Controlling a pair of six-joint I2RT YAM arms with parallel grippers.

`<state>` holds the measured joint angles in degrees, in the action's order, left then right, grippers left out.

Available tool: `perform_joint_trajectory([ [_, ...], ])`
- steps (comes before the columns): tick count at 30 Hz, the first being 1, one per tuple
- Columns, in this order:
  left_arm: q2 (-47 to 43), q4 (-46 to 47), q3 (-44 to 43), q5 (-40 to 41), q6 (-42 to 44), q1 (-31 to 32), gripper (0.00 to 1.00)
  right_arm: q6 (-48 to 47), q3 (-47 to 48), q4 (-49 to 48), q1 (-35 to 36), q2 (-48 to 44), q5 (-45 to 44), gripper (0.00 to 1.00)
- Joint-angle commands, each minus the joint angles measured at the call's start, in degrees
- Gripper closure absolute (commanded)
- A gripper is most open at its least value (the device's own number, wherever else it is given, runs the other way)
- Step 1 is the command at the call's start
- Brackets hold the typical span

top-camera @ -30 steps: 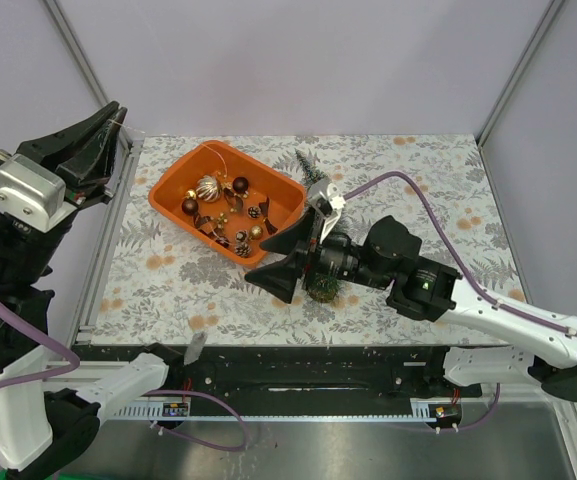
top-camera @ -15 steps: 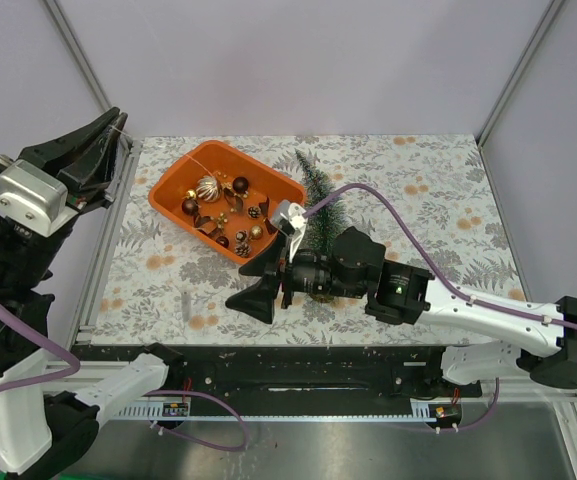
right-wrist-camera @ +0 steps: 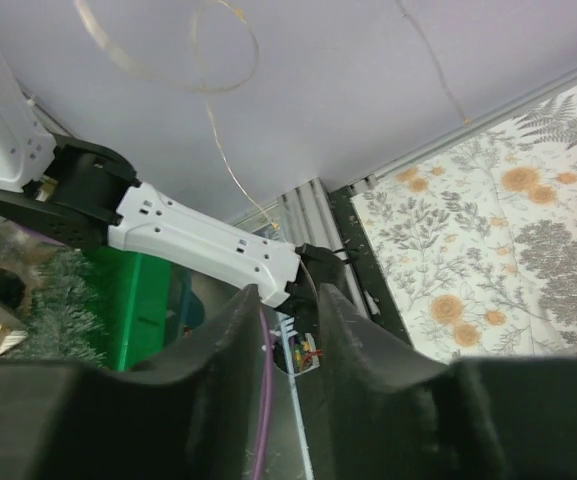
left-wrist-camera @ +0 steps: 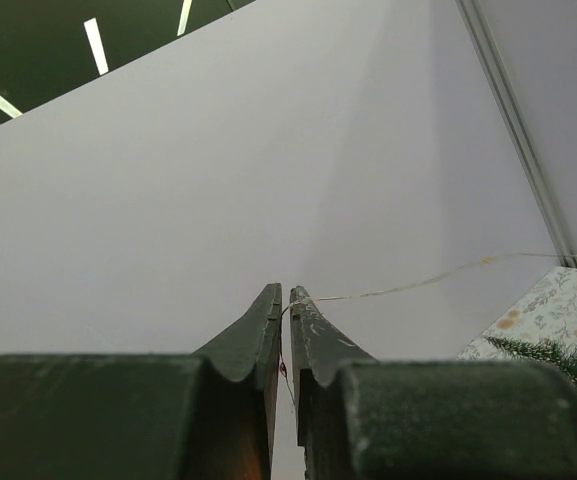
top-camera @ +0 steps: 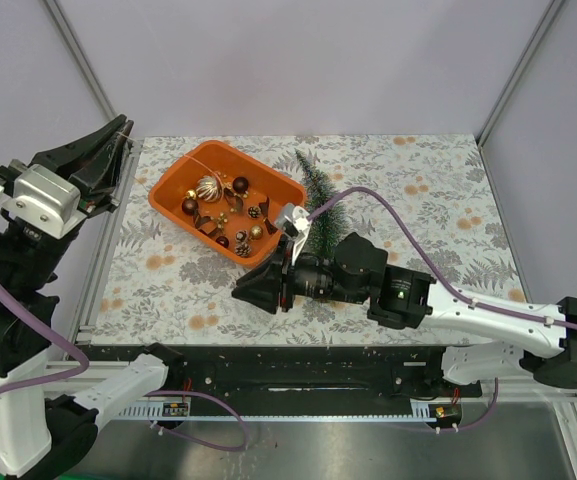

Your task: Decorate the small christmas tree

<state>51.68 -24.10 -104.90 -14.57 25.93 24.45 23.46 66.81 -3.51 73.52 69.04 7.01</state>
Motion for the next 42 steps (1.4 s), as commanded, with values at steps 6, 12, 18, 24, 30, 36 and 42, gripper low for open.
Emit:
perform_joint_trajectory([
  [6, -2.11, 1.86, 2.94, 1.56, 1.84, 0.16, 0.88, -6.75, 4.90, 11.58, 0.49, -7.68, -15.42, 1.00],
  [12, -3.78, 1.86, 7.69, 1.38, 1.49, 0.16, 0.88, -17.64, 11.67, 18.01, 0.49, -8.83, -28.78, 1.00],
  [18, -4.05, 1.86, 13.05, 1.12, 1.40, 0.16, 0.87, -33.55, 17.38, 15.03, 0.14, -7.95, -42.23, 1.00],
  [24, 0.17, 3.87, 13.59, 4.80, -0.09, 0.16, 0.93, -36.74, 24.24, 14.85, -8.28, -5.49, -42.00, 1.00],
  [30, 2.80, 12.84, 9.29, 8.67, -0.53, 0.16, 0.98, -37.26, 26.88, 14.76, -12.08, -4.18, -41.63, 1.00],
  [36, 7.90, 12.85, 0.85, 9.21, 0.35, 0.16, 0.98, -37.00, 27.41, 14.41, -14.19, -3.64, -41.90, 1.00],
  [42, 9.23, 11.80, -1.62, 8.16, -0.27, 0.16, 0.97, -36.74, 27.50, 14.49, -15.86, -3.29, -42.51, 1.00],
])
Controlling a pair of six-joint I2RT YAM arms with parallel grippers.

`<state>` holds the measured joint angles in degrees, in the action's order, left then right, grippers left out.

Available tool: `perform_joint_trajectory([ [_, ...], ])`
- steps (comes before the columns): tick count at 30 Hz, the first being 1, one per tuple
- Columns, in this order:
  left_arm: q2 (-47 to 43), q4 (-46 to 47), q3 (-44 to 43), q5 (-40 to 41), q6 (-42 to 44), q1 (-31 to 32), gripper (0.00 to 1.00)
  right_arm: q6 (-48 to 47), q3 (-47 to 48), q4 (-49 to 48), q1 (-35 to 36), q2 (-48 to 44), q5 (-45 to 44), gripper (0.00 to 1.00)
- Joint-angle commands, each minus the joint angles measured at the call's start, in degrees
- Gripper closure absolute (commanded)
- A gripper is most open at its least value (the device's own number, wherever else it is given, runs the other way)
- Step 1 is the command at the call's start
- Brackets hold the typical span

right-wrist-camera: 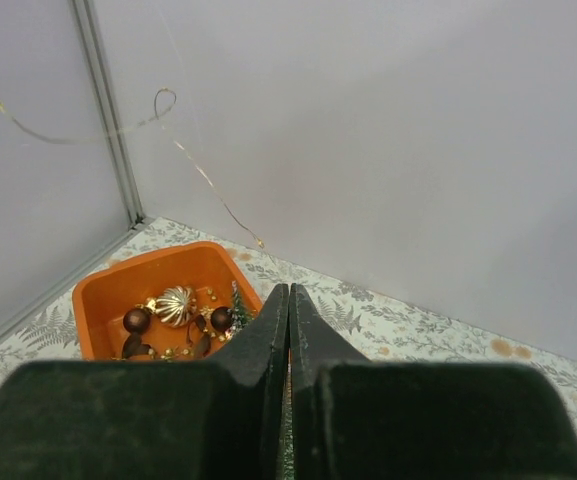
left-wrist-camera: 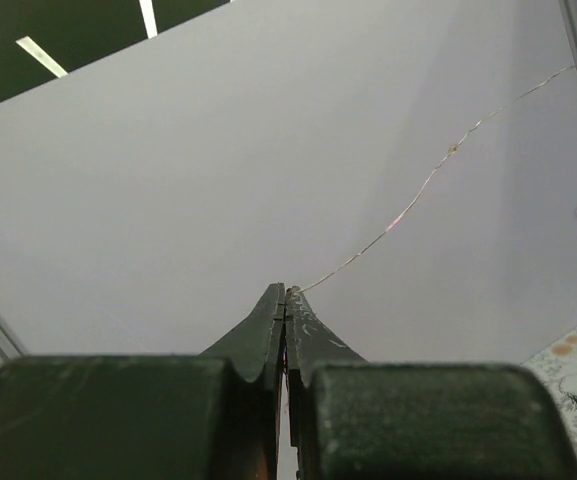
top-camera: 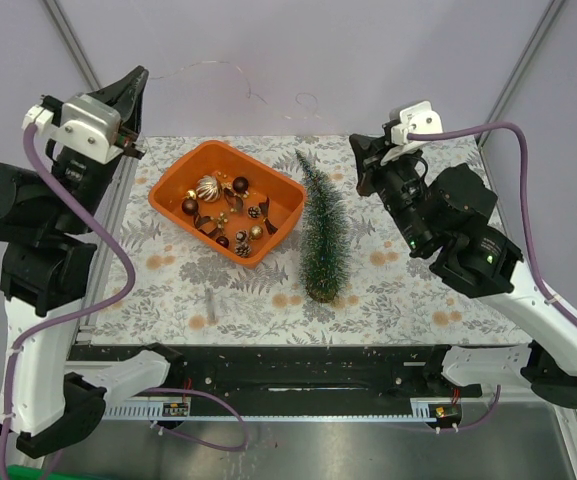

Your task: Decorate the small christmas tree

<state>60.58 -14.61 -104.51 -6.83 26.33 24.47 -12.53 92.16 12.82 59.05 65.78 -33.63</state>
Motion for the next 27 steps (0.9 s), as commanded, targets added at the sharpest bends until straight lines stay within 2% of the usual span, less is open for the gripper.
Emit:
perform_joint_trajectory([
  [1, 0.33, 1.70, -1.58, -0.02, -0.92, 0.14, 0.97, -0.74, 2.15, -1.92, -1.74, 0.05, -1.97, 1.00],
  [8, -0.72, -1.30, 4.39, -2.49, -2.68, 0.40, 0.95, 0.49, 3.55, -1.83, -5.95, 1.28, -1.01, 1.00],
  [15, 1.64, -1.47, 8.27, -0.82, -3.65, 1.19, 0.95, 1.64, 8.12, 0.19, -10.70, 4.26, 3.12, 1.00],
  [27, 9.82, -2.88, 5.29, 2.61, -5.58, 6.64, 0.97, 1.20, 12.87, 2.47, -22.56, 6.47, 7.69, 1.00],
])
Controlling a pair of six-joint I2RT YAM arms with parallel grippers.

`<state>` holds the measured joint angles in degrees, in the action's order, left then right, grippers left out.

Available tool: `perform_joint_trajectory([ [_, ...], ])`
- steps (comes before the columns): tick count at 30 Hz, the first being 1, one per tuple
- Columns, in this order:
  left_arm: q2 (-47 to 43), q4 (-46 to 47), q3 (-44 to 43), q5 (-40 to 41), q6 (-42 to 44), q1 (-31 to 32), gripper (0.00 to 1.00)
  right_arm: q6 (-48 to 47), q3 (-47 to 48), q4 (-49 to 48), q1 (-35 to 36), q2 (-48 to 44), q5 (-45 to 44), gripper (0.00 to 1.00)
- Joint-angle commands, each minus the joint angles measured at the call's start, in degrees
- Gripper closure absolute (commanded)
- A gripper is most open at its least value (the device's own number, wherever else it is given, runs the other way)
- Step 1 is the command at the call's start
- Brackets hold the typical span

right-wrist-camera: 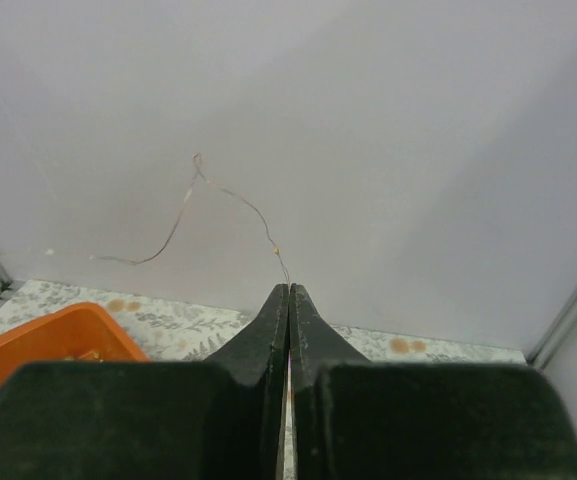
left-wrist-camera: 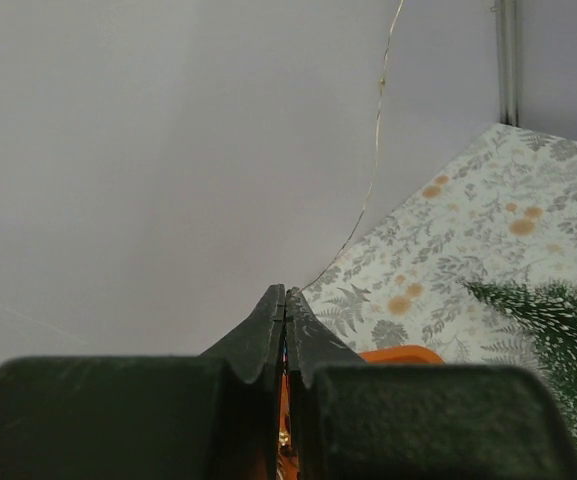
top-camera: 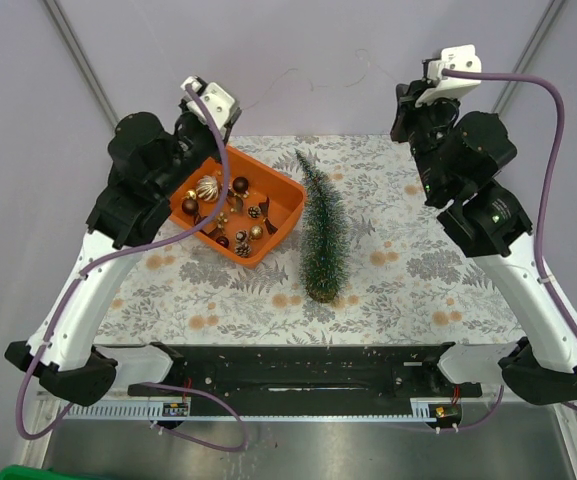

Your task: Decorate the small christmas tree

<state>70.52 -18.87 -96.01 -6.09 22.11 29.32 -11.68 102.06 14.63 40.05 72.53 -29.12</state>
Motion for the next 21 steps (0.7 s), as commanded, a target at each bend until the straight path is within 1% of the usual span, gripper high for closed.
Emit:
perform_joint_trajectory([
  [1, -0.03, 1.30, -4.09, 1.96, -1.54, 2.31, 0.97, 0.69, 2.97, 1.01, -4.62, -0.29, 3.63, 1.00],
  [7, 3.47, -2.91, -7.26, 5.82, -0.14, 6.97, 0.95, 3.68, 3.23, 1.62, -10.95, 1.12, 7.67, 1.00],
  [10, 7.16, -4.85, -8.93, 9.68, -0.13, 9.43, 0.95, 5.35, 3.67, 1.98, -13.85, 2.70, 10.13, 1.00],
  [13, 11.99, -6.43, -12.35, 12.76, -1.98, 9.79, 0.95, 6.49, 3.58, 1.98, -15.96, 3.67, 11.72, 1.00],
  [15, 15.07, -7.93, -14.99, 15.83, -3.21, 9.79, 0.98, 7.28, 3.41, 1.89, -17.54, 4.02, 12.95, 1.00],
  [16, 15.95, -8.37, -16.22, 16.45, -3.73, 9.79, 1.00, 7.64, 3.15, 1.98, -18.16, 3.93, 13.39, 1.00],
  [18, 15.53, -8.03, -16.23, 16.28, -4.18, 9.62, 1.00, 8.08, 2.45, 1.80, -19.31, 3.50, 14.53, 1.00],
  [19, 14.65, -6.98, -15.10, 15.76, -4.35, 9.61, 0.98, 8.25, 2.18, 1.89, -19.83, 3.41, 14.97, 1.00],
  [20, 13.43, -6.01, -13.52, 15.49, -4.44, 9.61, 0.92, 8.17, 1.83, 1.89, -20.27, 3.14, 15.41, 1.00],
  [21, 12.20, -5.22, -11.77, 15.23, -4.53, 9.70, 0.83, 8.51, 1.65, 1.89, -20.89, 3.05, 16.02, 1.00],
])
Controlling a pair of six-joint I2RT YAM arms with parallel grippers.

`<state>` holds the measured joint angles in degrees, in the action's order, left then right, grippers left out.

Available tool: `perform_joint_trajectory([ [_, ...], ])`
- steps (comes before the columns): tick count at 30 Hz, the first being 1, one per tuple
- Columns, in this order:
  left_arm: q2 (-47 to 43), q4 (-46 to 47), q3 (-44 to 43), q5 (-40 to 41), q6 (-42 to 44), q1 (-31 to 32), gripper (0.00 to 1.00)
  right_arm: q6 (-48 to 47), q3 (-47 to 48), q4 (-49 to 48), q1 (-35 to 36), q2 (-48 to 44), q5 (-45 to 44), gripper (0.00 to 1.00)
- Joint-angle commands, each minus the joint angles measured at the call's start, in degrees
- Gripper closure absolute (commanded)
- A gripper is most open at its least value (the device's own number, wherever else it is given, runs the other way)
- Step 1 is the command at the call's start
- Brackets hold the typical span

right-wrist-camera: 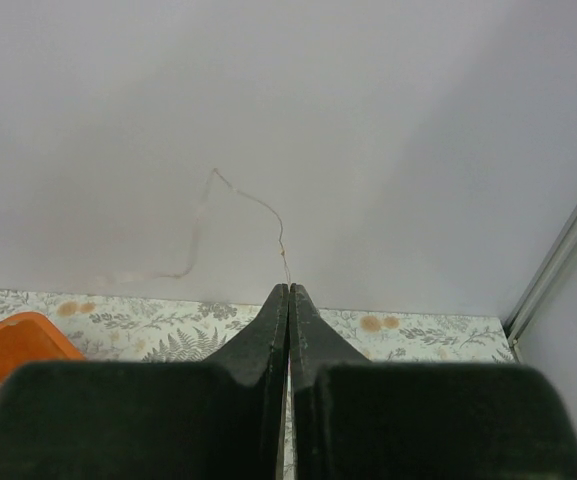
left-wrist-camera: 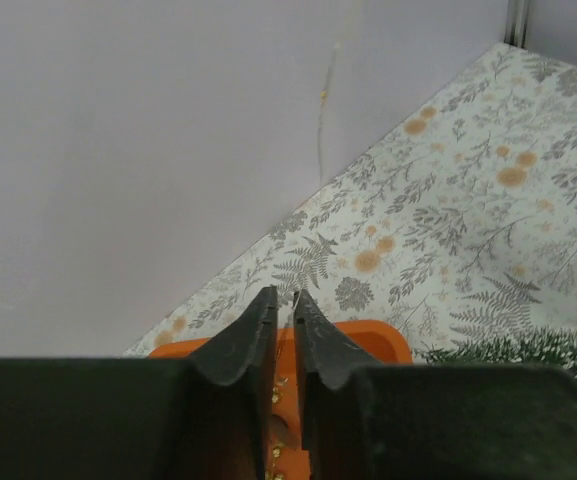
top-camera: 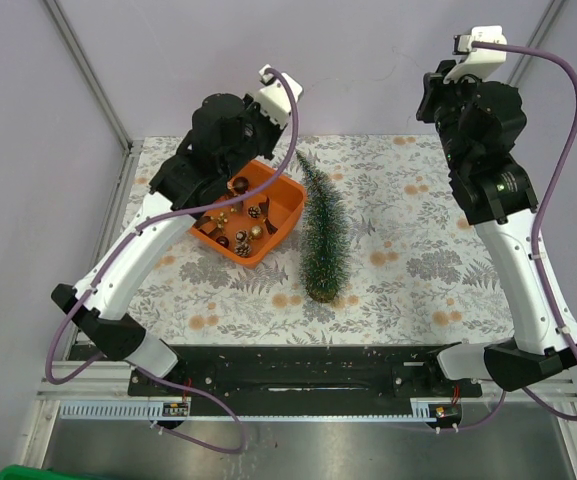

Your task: Decorate the small christmas tree

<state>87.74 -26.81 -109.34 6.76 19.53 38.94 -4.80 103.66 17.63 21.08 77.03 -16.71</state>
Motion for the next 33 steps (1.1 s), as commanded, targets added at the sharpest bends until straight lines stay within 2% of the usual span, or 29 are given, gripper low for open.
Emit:
perform_joint_trajectory([
  [1, -5.65, 2.99, 2.11, 2.46, -2.13, 0.09, 0.79, 1.89, 0.05, -1.10, -2.53, -1.54, 4.31, 1.00],
  [10, -0.04, 3.78, -0.78, 7.30, -1.25, -0.09, 0.83, 6.20, 1.20, -1.81, -5.08, 1.36, 8.18, 1.00],
  [13, 1.90, 3.78, -2.27, 7.91, -1.86, -0.70, 0.81, 6.47, 1.63, -2.07, -6.31, 2.77, 8.62, 1.00],
  [14, 2.25, 3.43, -2.63, 7.48, -2.21, -1.23, 0.73, 6.64, 1.98, -1.90, -6.92, 3.38, 8.97, 1.00],
  [16, 2.34, 2.12, -2.90, 6.51, -2.91, -2.54, 0.43, 7.17, 3.21, -1.28, -8.50, 5.04, 9.76, 1.00],
  [17, 2.08, 1.15, -2.81, 5.81, -3.18, -3.16, 0.33, 7.34, 3.91, -0.76, -9.38, 6.01, 9.85, 1.00],
  [19, 0.86, -0.78, -1.59, 3.88, -3.97, -5.44, 0.16, 8.13, 4.36, -0.66, -10.96, 7.42, 9.94, 1.00],
  [21, -1.95, -1.93, 2.26, 0.90, -4.50, -9.04, 0.07, 9.01, 4.10, -0.66, -12.90, 8.56, 10.03, 1.00],
  [27, -13.99, -2.46, 18.35, -6.40, -1.08, -20.64, 0.01, 12.00, 3.04, -0.31, -17.73, 11.73, 6.18, 1.00],
  [29, -16.45, -3.95, 22.66, -10.18, 0.68, -23.19, 0.01, 12.79, 3.48, 0.82, -18.44, 12.17, 2.58, 1.00],
  [33, -20.50, -4.48, 34.52, -11.59, 3.67, -26.27, 0.01, 14.55, 3.49, 3.46, -20.37, 11.21, -2.45, 1.00],
])
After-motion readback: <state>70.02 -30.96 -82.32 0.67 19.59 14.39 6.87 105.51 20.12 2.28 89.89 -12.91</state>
